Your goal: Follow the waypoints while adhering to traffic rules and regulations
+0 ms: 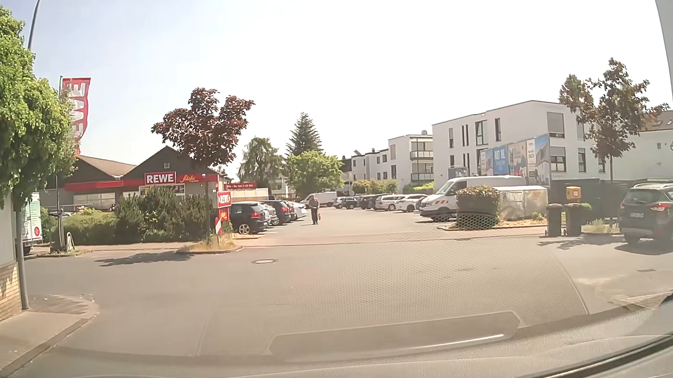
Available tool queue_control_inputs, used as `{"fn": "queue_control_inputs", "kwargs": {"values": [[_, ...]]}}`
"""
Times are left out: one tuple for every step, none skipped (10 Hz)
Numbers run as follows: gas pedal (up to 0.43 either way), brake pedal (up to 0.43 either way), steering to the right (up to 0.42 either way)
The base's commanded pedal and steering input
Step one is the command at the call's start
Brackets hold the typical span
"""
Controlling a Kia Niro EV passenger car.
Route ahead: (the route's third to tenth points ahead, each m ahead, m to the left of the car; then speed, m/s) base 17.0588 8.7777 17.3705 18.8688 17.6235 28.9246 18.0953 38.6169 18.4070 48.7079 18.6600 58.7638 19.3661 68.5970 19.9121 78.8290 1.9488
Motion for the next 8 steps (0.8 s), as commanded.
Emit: {"fn": "queue_control_inputs", "kwargs": {"values": [[0.0, 0.189, 0.182], [0.0, 0.201, 0.185], [0.0, 0.213, 0.189], [0.0, 0.213, 0.191], [0.0, 0.22, 0.192], [0.0, 0.22, 0.193], [0.0, 0.226, 0.195], [0.0, 0.22, 0.195]]}}
